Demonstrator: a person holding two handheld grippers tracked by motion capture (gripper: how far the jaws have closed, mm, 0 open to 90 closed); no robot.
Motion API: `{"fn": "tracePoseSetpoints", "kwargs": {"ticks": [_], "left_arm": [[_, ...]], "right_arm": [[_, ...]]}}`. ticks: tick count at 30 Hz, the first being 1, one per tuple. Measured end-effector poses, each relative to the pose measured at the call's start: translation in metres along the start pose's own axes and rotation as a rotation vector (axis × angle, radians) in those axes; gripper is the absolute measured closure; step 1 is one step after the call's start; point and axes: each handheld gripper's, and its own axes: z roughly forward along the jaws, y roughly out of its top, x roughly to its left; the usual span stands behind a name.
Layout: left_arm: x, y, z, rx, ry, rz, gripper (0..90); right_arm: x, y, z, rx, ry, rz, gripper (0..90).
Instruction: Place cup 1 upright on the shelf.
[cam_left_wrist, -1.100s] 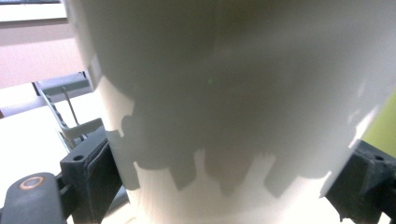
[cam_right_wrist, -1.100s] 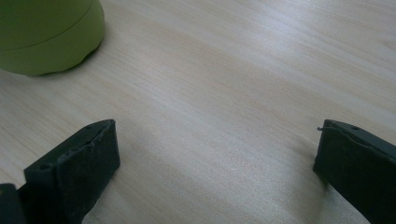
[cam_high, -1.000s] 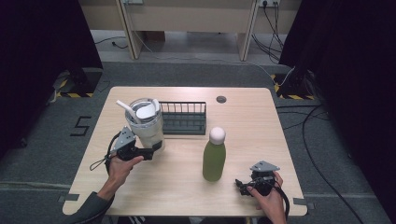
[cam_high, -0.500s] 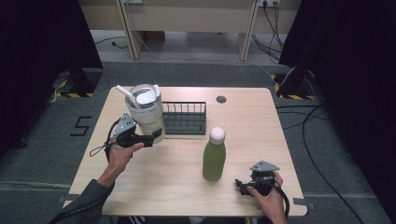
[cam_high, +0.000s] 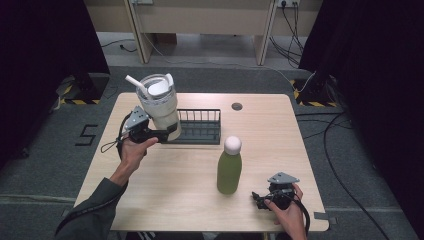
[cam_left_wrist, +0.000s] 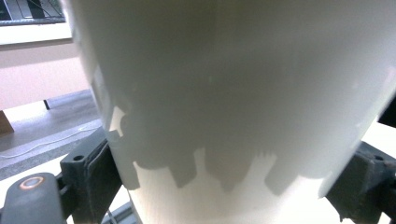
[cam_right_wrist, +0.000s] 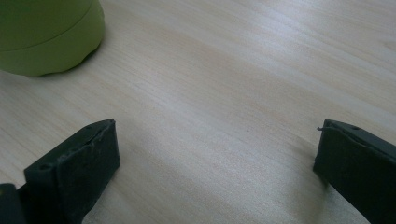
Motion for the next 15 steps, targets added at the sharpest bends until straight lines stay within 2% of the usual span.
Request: {"fn": "tracePoseSetpoints", "kwargs": {"ticks": [15], "left_arm": [[0.026, 0.005, 0.027, 0.011, 0.050, -0.028, 11.3]], "right_arm": [[0.000, 0.000, 0.000, 0.000, 0.002, 0.001, 0.3]]}}
